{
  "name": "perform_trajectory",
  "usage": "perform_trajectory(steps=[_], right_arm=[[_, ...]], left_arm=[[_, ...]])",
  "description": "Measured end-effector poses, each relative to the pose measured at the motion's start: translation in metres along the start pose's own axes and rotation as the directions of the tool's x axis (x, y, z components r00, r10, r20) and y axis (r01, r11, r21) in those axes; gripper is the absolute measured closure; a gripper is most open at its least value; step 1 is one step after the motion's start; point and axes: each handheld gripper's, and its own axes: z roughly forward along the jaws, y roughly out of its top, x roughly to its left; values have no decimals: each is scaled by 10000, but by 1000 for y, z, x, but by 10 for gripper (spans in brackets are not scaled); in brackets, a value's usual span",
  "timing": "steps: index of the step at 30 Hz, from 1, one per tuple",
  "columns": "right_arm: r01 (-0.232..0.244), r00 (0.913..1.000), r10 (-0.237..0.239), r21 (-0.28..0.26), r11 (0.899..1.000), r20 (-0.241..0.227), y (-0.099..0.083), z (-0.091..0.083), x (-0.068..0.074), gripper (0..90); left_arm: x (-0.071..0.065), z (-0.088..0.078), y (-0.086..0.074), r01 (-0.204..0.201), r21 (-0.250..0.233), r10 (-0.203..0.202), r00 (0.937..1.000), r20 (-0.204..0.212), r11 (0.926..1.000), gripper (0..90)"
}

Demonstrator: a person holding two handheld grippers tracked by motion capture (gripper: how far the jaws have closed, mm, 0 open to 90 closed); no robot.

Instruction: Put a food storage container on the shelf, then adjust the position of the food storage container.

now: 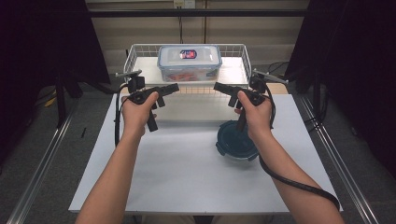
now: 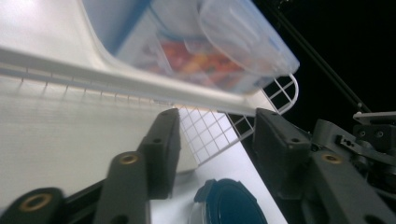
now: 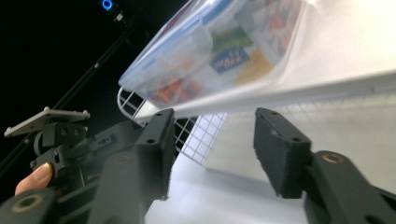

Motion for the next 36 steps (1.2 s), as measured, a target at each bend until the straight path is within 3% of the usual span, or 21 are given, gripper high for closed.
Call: perform_trajectory(steps=[5,16,19,24,30,36], right_arm=[[-128,9998,132,303,9995,-130,-11,-12,-8,375],[301,9995,-302,542,9981,16,-27,-34,-22,288],[357,9993,-367,776,9963,116,-33,-40,-28,269],[230,9994,-251,834,9963,237,-42,-49,-40,253],[58,9989,-102,935,9956,468,-49,-61,-54,239],[239,9965,-313,955,9951,774,-54,-70,-62,225]], left_arm=[[-2,2,-12,-191,191,191,9998,-10,9996,388],[-3,17,-35,-436,740,428,9990,128,9963,215],[-3,21,-41,-492,897,474,9986,225,9947,193],[-1,30,-53,-312,1642,258,9991,351,9859,153],[0,37,-63,-350,1911,267,9986,458,9810,151],[-1,46,-74,-367,2336,248,9982,540,9717,140]])
